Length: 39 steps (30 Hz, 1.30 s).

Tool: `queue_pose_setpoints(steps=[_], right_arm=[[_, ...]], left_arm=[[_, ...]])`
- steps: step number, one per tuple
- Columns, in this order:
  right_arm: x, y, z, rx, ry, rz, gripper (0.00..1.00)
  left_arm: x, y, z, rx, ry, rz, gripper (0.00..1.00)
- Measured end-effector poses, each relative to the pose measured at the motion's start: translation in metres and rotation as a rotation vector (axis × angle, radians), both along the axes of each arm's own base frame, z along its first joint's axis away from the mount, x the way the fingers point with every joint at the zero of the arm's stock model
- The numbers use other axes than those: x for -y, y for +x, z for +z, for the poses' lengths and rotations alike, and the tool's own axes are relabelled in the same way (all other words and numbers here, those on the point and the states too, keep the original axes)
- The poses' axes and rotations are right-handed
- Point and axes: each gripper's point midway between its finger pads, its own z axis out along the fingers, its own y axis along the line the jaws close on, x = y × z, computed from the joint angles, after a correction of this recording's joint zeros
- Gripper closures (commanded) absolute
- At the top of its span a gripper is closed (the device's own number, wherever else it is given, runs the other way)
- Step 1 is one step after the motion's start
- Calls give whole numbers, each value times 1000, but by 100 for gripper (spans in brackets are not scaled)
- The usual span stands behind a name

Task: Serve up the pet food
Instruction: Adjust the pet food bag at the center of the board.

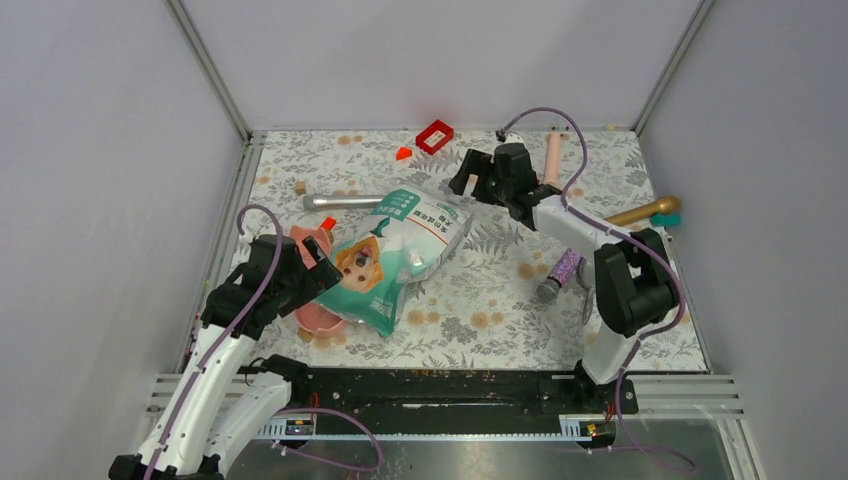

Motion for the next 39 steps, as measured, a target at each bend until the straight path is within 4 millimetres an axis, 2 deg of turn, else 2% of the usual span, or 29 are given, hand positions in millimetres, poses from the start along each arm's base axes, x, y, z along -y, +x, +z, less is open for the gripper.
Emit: queue_pose_setpoints(steps=[3, 5, 7, 8, 10, 12, 13, 15, 16, 18, 20, 23, 25, 28, 32, 36, 39], right_arm=[[4, -15, 17, 65, -61, 78, 0], [10, -42, 39, 118, -112, 150, 1], [6, -72, 73, 209, -162, 237, 1], [-6, -93, 97, 283, -180, 312, 1], [-40, -137, 130, 396, -183, 483, 1], [-81, -189, 150, 483, -187, 694, 2], [-97, -211, 151, 507, -200, 787, 2], [-122, -251, 137, 534, -268, 968, 2], [-129, -264, 126, 533, -302, 1032, 2], [-138, -290, 92, 509, -405, 1178, 2], [-144, -309, 59, 483, -507, 1305, 1], [-152, -327, 20, 476, -641, 1451, 1], [-156, -332, 5, 491, -709, 1512, 1], [-166, -331, -4, 551, -786, 1550, 1], [-185, -318, -12, 663, -877, 1540, 1], [-201, -308, -27, 738, -944, 1545, 3], [-208, -304, -43, 758, -986, 1564, 15]], left_arm=[[-2, -6, -7, -5, 2, 5, 1], [-6, -10, -11, -9, 11, 22, 1], [-12, -11, -10, 5, 22, 51, 1], [-15, -10, -8, 18, 30, 70, 1], [-20, -9, -6, 38, 40, 100, 1], [-25, -7, -5, 49, 52, 123, 1], [-26, -7, -5, 48, 58, 130, 1], [-29, -7, -7, 40, 73, 142, 1], [-31, -8, -7, 36, 80, 146, 1], [-34, -11, -8, 27, 94, 154, 1], [-36, -13, -8, 23, 101, 157, 1], [-38, -14, -4, 36, 104, 164, 1], [-40, -15, -2, 46, 108, 171, 1], [-44, -19, -2, 44, 119, 179, 1], [-47, -22, -3, 39, 133, 188, 1], [-51, -24, -5, 31, 149, 197, 1], [-53, -26, -6, 26, 159, 203, 1]])
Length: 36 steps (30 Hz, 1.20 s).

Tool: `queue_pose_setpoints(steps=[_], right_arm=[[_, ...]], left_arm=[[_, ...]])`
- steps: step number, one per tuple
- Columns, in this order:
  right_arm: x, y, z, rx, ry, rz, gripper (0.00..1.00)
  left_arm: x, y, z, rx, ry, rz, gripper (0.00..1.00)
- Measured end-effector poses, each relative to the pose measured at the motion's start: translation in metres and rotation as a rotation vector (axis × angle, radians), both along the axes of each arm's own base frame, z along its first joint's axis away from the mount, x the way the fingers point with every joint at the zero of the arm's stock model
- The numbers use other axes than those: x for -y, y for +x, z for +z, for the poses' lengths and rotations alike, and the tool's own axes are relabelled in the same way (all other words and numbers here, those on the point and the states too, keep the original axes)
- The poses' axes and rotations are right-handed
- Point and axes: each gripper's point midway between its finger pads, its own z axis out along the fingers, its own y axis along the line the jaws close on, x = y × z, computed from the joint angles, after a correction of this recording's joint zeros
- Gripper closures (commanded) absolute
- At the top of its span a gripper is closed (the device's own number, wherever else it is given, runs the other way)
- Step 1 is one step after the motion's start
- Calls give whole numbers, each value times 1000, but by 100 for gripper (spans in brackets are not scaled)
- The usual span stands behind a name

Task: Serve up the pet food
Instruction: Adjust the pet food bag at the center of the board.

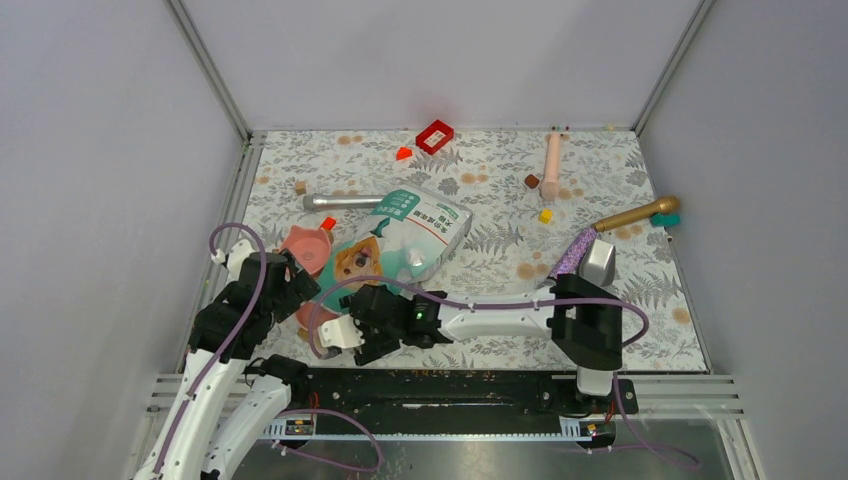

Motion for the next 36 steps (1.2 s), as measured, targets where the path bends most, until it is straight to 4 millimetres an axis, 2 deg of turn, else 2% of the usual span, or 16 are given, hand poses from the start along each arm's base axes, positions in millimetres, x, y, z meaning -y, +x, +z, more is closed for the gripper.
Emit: queue_pose_setpoints(steps=[2, 3, 5, 6, 9, 12, 14, 16, 19, 21, 24, 27, 30, 32, 34, 36], right_arm=[[-3, 3, -10, 26, -17, 4, 40], [-4, 7, -16, 43, -28, 0, 61], [-6, 16, -22, 96, -39, -20, 94], [-9, 24, -17, 132, -17, -46, 100], [-13, 34, -2, 186, 36, -96, 100], [-7, 37, 6, 208, 58, -122, 100], [1, 39, 17, 220, 73, -144, 100], [12, 41, 35, 231, 103, -171, 100], [29, 51, 86, 270, 200, -233, 100], [41, 60, 123, 297, 279, -278, 100], [71, 77, 178, 329, 393, -362, 100], [100, 90, 212, 337, 465, -424, 100], [126, 95, 226, 299, 502, -464, 100], [145, 98, 232, 259, 528, -494, 100], [159, 100, 234, 235, 547, -520, 100], [170, 97, 234, 215, 558, -533, 100]], left_arm=[[-1, 0, 0, -1, 3, 3, 1], [-1, 0, 0, -1, 3, 3, 1], [-1, -1, -1, -4, 3, 5, 1], [-1, -1, -1, -5, 4, 6, 1], [-1, -1, -1, -5, 4, 5, 1], [0, 0, 5, 7, 0, -1, 1], [2, 4, 15, 32, -9, -9, 1], [6, 13, 36, 84, -26, -18, 1], [13, 29, 66, 157, -53, -34, 1], [20, 46, 92, 233, -79, -48, 1], [33, 73, 121, 316, -107, -78, 1], [48, 105, 137, 346, -119, -120, 1], [68, 146, 154, 351, -131, -173, 1], [86, 183, 163, 360, -146, -222, 1], [102, 215, 162, 364, -161, -263, 1], [124, 254, 152, 349, -192, -324, 5]])
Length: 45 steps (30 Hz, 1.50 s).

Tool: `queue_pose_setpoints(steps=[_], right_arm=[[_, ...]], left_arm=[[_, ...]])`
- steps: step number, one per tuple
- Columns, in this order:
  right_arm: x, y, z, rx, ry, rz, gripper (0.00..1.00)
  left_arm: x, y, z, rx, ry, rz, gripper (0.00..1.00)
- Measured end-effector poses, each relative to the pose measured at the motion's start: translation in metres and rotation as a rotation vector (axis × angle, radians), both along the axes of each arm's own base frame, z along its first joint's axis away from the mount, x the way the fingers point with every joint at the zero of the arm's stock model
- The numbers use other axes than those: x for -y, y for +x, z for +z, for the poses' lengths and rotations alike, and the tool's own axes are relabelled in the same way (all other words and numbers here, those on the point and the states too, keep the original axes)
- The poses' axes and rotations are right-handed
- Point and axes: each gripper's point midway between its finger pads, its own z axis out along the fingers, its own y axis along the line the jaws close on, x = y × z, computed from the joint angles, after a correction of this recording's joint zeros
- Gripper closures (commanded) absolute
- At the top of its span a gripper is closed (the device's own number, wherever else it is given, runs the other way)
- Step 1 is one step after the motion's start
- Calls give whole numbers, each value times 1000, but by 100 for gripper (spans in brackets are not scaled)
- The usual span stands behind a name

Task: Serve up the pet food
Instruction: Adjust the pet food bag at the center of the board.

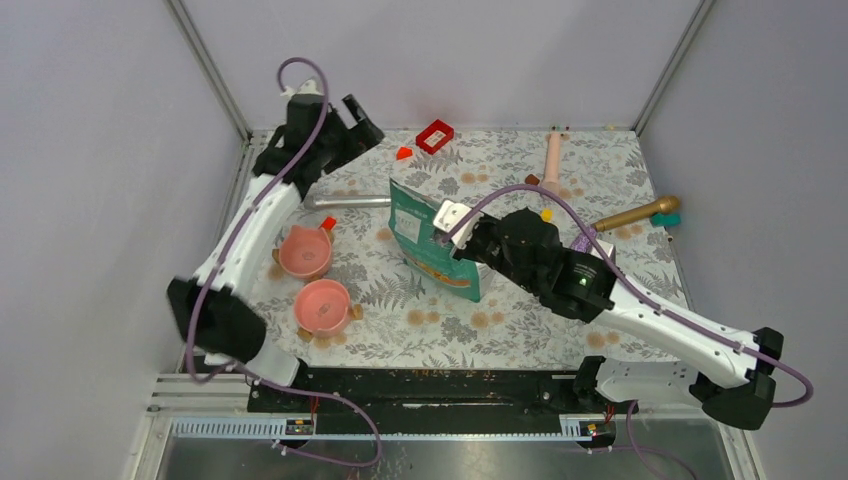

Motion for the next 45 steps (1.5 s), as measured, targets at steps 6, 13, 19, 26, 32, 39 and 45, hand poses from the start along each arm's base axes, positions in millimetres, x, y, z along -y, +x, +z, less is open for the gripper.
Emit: queue_pose_setpoints(steps=[6, 13, 19, 26, 32, 39, 45], right_arm=[[14, -2, 0, -46, 44, -10, 100], [32, 18, 1, -88, 110, -85, 100], [43, 36, -9, -146, 136, -120, 74], [48, 78, 47, -57, 323, -231, 31], [89, 74, 90, -78, 540, -442, 9], [181, -2, 81, -254, 814, -705, 1], [255, -80, 66, -345, 1088, -790, 1]], left_arm=[[75, 64, -73, -136, -91, -248, 15], [171, -24, -161, -325, -61, -572, 47], [155, -94, -168, -258, -149, -608, 51], [161, -153, -153, -195, -172, -652, 52], [197, -220, -139, -224, -216, -835, 51], [201, -222, -148, -258, -212, -828, 40], [211, -221, -182, -338, -159, -873, 1]])
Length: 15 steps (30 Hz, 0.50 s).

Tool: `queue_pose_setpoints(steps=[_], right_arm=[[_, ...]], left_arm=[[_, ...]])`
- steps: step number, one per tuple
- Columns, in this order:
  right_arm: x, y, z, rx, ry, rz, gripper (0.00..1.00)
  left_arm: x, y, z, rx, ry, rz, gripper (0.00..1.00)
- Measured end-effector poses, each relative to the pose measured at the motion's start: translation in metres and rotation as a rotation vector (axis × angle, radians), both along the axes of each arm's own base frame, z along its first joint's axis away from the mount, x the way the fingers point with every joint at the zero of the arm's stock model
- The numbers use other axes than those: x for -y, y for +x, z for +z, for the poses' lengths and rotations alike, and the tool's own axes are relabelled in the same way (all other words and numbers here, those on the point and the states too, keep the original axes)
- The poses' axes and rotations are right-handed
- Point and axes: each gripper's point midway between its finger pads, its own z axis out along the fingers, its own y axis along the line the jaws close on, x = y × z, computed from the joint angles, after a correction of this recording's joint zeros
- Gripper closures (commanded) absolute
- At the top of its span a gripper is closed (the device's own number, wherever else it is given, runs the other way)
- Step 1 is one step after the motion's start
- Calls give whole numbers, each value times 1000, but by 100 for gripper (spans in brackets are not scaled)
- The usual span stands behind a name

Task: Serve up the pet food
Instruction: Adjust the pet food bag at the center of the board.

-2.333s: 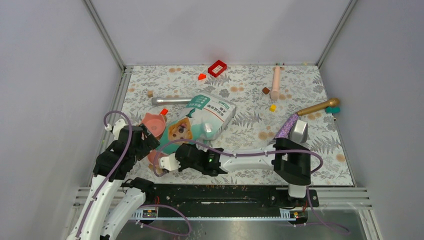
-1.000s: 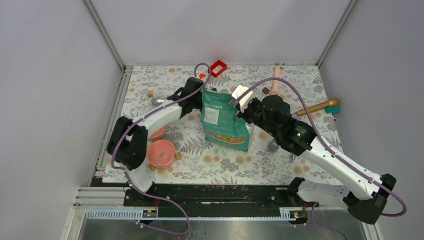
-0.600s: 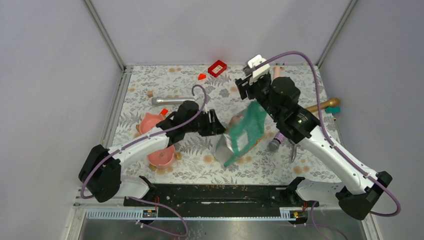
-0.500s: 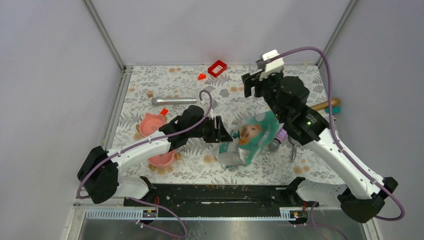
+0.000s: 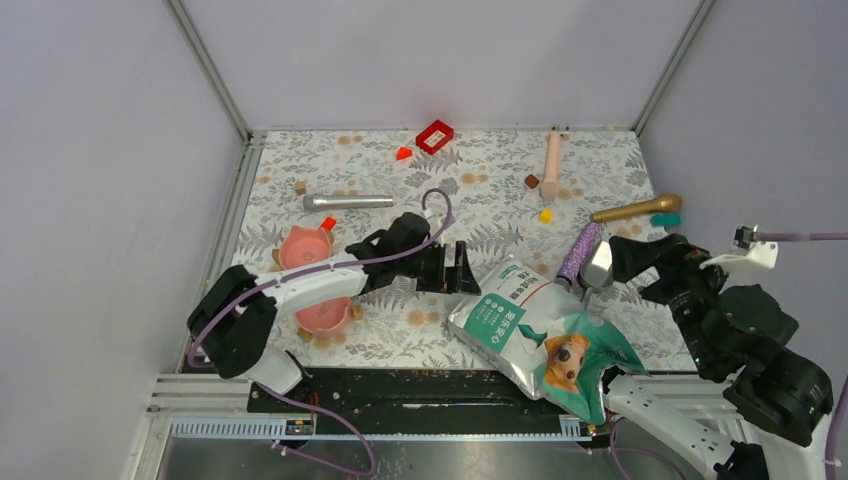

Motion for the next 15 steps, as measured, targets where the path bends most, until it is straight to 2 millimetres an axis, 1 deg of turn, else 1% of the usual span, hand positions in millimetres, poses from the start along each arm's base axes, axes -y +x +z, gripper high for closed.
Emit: queue_pose_setpoints(steps=[1, 2, 3, 6, 8, 9, 12, 15], right_arm=[[6, -7, -9, -25, 17, -13, 1], [9, -11, -25, -75, 24, -27, 1], [9, -12, -36, -110, 19, -33, 1], [2, -13, -85, -275, -36, -39, 0], [-4, -17, -111, -390, -73, -32, 1], [-6, -20, -121, -449, -87, -29, 1], [-10, -32, -144, -591, -109, -31, 1], [-5, -50, -159, -698, -98, -49, 1]], left_arm=[[3, -2, -5, -1, 10, -32, 1], [7, -3, -9, 2, 17, -63, 1], [10, -5, -12, 6, 20, -92, 1], [19, -13, -14, 27, 11, -187, 1], [22, -17, -15, 46, 9, -230, 1], [24, -19, -14, 60, 9, -248, 1], [29, -23, -18, 96, 24, -304, 1], [32, -31, -33, 111, 58, -353, 1]])
